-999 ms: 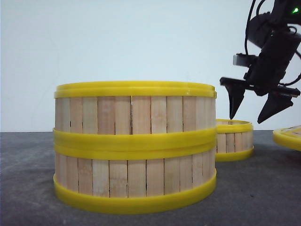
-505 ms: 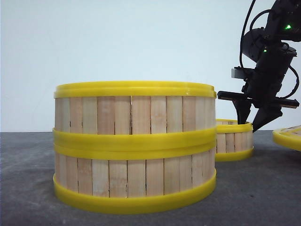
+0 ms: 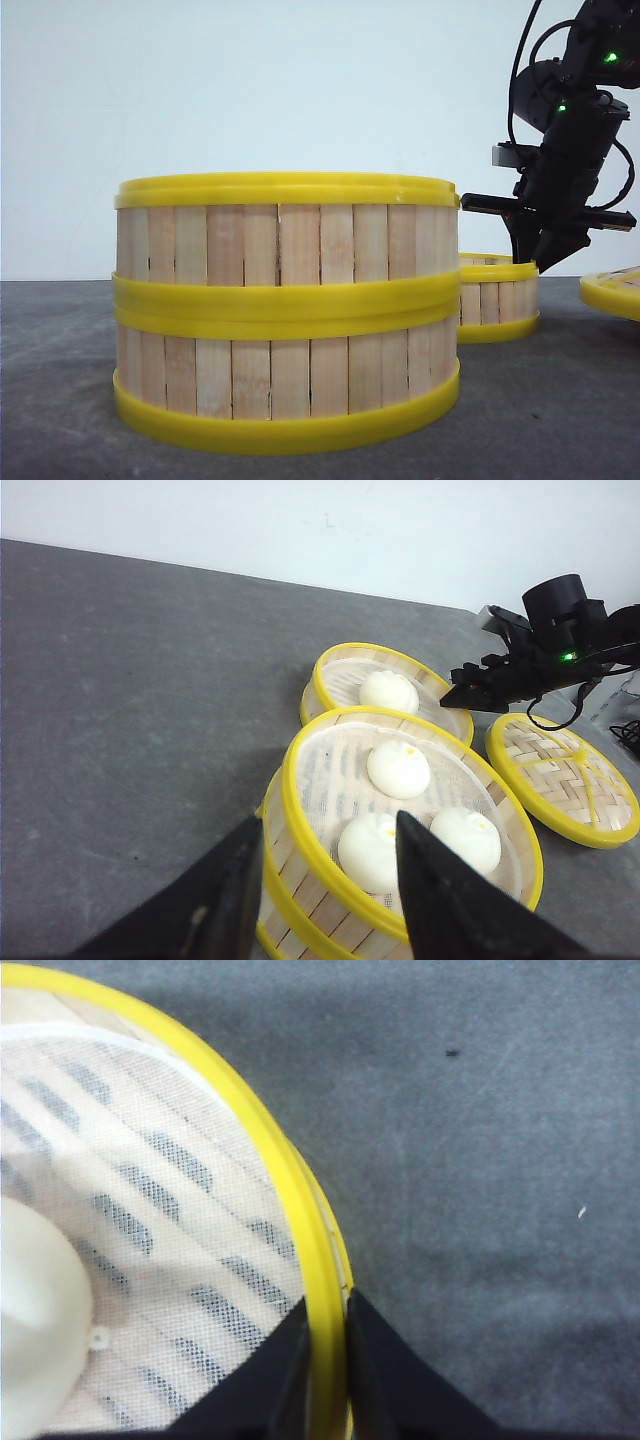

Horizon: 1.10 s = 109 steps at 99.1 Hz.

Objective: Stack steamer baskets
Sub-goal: 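Grasp the basket rim with the right gripper and lift it, then place the basket on top of the two-basket stack and release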

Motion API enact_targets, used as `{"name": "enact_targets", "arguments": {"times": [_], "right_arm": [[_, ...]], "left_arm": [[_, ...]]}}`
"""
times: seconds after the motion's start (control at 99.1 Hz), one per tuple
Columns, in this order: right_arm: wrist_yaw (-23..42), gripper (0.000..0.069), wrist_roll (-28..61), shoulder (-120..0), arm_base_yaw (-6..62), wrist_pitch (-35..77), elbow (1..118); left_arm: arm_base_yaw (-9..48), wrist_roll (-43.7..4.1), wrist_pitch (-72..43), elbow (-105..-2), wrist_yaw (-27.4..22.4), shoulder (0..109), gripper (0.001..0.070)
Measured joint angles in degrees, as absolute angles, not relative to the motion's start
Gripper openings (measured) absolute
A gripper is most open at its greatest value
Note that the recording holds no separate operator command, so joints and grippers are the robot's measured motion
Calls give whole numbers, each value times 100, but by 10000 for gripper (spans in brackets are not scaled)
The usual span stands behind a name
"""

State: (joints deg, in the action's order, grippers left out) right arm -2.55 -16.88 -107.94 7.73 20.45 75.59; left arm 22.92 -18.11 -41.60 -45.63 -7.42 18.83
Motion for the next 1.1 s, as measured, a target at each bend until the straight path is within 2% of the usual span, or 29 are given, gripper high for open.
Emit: {"name": "enact_targets", "arguments": {"times": [0.182,0.414,0.585,0.939,1.1], "right_arm": [[-276,36,-1743,-10669,731,2241,7723],[-342,36,-1686,-9800,707,2685,8427],[-727,36,-1490,-9201,799,3286,8960],[-1052,36,-794,-8101,1625,4235,9054],[-1186,36,-609,-8001,2097,4600,9087]], "left_arm": [[2292,-1809,-4160,-4563,-742,1883,241],[2292,-1804,-4163,-4563,-742,1883,241],[2292,-1765,-4182,-4563,-742,1883,241],[2292,-1702,-4178,-4563,-742,1883,241],[2292,-1658,-4178,-4563,-742,1883,241]]}}
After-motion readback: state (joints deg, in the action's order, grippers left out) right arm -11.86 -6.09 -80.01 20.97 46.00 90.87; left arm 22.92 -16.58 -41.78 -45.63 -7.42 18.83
